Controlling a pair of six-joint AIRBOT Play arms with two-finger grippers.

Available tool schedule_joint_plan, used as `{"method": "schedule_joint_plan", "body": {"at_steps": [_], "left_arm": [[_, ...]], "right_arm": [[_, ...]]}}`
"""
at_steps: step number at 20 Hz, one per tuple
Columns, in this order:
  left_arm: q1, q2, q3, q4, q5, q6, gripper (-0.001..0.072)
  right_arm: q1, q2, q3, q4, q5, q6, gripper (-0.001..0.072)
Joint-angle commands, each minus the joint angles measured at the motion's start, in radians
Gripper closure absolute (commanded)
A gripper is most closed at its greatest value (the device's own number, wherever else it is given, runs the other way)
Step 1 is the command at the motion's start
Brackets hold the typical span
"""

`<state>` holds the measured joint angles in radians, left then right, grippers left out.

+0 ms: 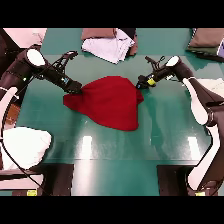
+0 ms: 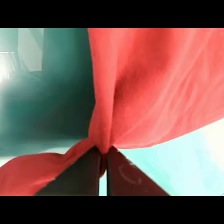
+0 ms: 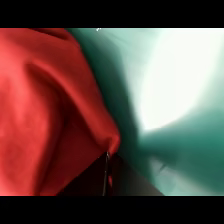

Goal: Fold the shirts.

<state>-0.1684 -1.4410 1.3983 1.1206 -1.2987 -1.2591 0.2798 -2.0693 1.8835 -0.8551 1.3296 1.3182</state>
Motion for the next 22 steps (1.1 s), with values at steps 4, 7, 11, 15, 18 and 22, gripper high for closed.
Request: {"method": "schedule_joint_plan", "body": {"at_steps": [4, 7, 11, 15, 18, 22], "left_arm": [[0.001, 0.039, 0.002, 0.031, -0.018, 0.014, 0.0681], [0.001, 0.077, 0.067, 0.059, -0.015, 0.041, 0.0682], [0.001, 0.11, 0.368, 0.066, -0.025, 0.046, 0.0682], [0.001, 0.15, 0.706, -0.002, -0.027, 0.044, 0.0681], [0.001, 0.259, 0.739, -0.045, 0.019, 0.044, 0.0681], [0.001, 0.334, 0.728, -0.044, 0.0, 0.032, 0.0682]], "right_arm": [[-0.024, 0.146, 0.078, -0.238, 0.038, 0.0, 0.0699], [-0.064, 0.307, 0.026, -0.274, 0.016, -0.003, 0.0699], [-0.125, 0.552, 0.02, -0.274, -0.048, -0.004, 0.0699], [-0.144, 0.734, 0.132, -0.291, 0.016, -0.004, 0.0699], [-0.14, 0.859, 0.158, -0.3, 0.058, -0.002, 0.0699], [-0.14, 1.006, 0.022, -0.299, 0.113, 0.08, 0.0699]]}}
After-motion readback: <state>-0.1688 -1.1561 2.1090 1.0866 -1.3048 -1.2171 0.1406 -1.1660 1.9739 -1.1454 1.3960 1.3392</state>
